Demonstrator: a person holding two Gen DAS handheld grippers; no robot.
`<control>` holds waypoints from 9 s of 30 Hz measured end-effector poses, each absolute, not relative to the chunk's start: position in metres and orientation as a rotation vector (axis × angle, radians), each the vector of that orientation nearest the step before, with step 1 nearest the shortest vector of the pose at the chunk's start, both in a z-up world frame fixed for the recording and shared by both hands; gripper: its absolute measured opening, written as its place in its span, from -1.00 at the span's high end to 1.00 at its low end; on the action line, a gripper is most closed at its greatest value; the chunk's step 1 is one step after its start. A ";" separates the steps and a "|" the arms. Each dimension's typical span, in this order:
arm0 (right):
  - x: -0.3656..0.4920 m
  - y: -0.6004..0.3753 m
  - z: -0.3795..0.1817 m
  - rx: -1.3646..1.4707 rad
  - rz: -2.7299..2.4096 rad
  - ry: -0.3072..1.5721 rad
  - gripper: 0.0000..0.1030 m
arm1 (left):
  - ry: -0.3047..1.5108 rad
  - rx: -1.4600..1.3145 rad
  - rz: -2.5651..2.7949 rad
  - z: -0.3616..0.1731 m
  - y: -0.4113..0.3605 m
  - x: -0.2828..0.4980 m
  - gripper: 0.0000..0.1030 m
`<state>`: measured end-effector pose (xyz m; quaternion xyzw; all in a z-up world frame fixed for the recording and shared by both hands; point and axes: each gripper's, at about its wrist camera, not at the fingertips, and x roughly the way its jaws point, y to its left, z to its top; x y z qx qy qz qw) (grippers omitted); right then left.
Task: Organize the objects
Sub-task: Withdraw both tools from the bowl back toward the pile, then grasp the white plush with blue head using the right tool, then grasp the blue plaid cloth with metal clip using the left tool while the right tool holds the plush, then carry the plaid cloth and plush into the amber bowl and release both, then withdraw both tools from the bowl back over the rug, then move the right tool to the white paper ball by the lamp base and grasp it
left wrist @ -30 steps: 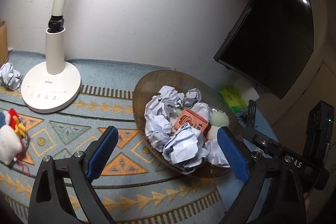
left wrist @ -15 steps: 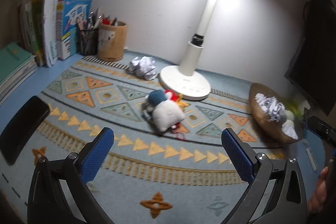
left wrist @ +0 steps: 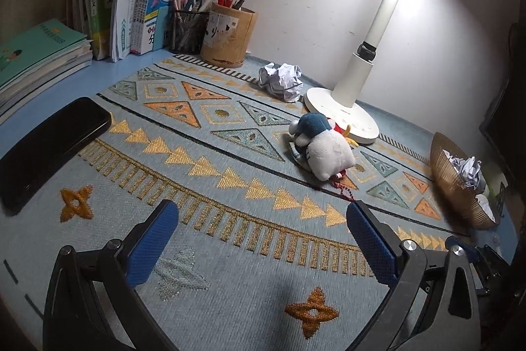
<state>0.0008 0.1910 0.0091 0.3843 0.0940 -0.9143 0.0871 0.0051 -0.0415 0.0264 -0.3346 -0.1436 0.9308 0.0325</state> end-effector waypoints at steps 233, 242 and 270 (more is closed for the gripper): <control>-0.022 0.224 0.008 1.252 -2.860 0.169 -0.72 | -0.400 -1.119 2.904 0.023 -0.044 0.006 -0.98; -0.039 0.206 0.007 1.271 -2.686 0.212 -0.71 | -0.382 -1.189 2.808 0.020 -0.045 -0.006 -0.98; -0.277 0.059 0.019 1.181 -2.443 0.005 0.22 | -0.218 -0.956 2.961 0.037 -0.074 -0.117 -0.98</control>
